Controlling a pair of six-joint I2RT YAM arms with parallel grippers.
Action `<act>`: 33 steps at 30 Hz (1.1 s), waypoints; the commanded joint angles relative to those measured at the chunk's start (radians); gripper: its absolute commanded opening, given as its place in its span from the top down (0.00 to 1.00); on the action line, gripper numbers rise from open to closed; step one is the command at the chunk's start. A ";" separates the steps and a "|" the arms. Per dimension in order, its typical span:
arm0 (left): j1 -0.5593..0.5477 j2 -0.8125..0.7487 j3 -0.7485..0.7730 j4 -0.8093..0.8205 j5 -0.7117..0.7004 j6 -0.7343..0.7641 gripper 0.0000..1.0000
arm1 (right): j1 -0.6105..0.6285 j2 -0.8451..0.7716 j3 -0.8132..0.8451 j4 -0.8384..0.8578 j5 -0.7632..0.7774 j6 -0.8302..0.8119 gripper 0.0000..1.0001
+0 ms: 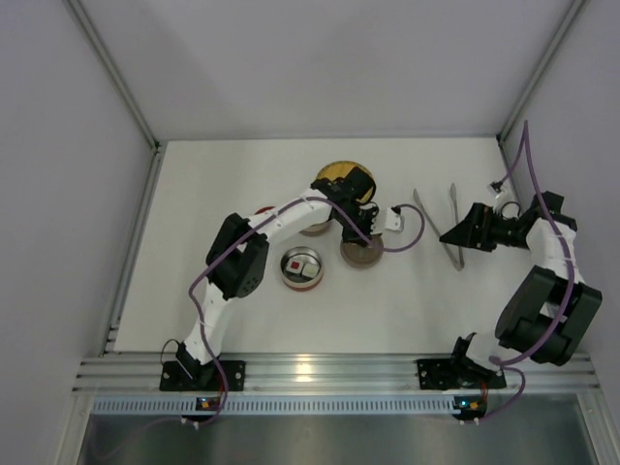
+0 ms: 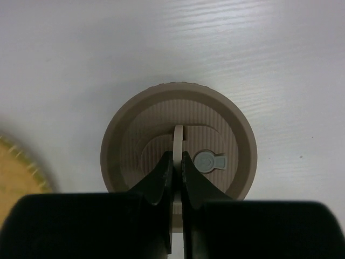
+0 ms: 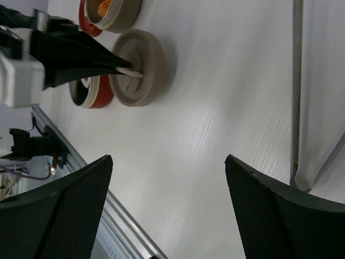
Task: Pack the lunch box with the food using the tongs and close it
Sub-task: Pick up the box lid from the center of the board, then close the box lid on the packing box.
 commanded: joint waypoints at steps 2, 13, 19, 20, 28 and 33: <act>-0.004 -0.257 0.036 0.124 -0.245 -0.441 1.00 | -0.015 -0.124 -0.028 0.157 0.063 0.048 0.16; 0.044 -0.416 0.000 0.040 -1.000 -1.162 1.00 | -0.015 -0.182 -0.060 0.232 0.124 0.108 0.15; 0.080 -0.398 0.016 -0.003 -1.004 -1.334 1.00 | -0.015 -0.203 -0.077 0.238 0.156 0.100 0.15; 0.091 -0.390 0.022 -0.010 -0.992 -1.359 1.00 | -0.015 -0.203 -0.078 0.241 0.156 0.104 0.15; 0.183 -0.283 0.032 -0.020 -0.817 -1.535 1.00 | -0.015 -0.170 -0.077 0.255 0.170 0.119 0.15; 0.235 -0.232 0.004 0.071 -0.737 -1.594 1.00 | -0.015 -0.147 -0.075 0.261 0.163 0.130 0.15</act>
